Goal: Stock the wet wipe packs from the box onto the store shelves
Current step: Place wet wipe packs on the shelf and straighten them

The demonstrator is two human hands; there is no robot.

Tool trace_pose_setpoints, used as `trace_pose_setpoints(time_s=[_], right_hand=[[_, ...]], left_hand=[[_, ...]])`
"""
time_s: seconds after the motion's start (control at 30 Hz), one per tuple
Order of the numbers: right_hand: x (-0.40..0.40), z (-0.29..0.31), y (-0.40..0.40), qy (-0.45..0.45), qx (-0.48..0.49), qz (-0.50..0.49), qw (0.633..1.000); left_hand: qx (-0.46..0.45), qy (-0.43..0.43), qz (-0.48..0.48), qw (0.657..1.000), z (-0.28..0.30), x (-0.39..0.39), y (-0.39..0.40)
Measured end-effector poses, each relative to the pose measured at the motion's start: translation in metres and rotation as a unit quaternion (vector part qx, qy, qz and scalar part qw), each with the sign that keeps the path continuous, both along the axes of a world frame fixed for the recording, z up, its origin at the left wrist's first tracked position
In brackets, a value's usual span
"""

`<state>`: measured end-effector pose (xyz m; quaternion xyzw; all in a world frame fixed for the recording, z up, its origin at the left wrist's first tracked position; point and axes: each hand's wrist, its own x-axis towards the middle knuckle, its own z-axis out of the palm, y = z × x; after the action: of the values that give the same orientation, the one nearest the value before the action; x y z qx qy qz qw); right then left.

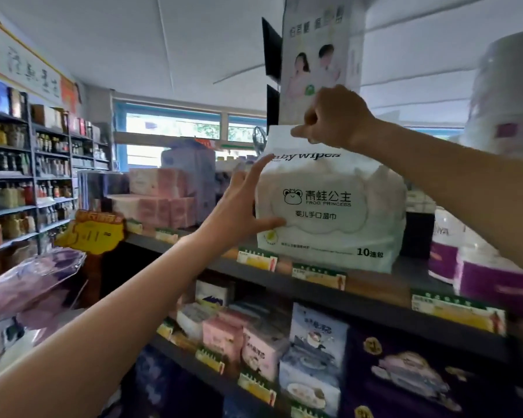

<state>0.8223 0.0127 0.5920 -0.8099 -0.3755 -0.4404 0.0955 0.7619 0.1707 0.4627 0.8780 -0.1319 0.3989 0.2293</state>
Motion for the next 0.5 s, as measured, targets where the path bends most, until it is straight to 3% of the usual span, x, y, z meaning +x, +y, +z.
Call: trace_pose_setpoints(time_s=[0.27,0.5], right_hand=[[0.070,0.010,-0.020,0.198,-0.043,-0.089,0.975],[0.134,-0.009,-0.033,0.119,-0.106,-0.231,0.960]], left_hand=[[0.103,0.025,-0.058,0.993,0.014,0.111,0.000],[0.135,0.075,-0.111,0.982,0.003,0.186,-0.031]])
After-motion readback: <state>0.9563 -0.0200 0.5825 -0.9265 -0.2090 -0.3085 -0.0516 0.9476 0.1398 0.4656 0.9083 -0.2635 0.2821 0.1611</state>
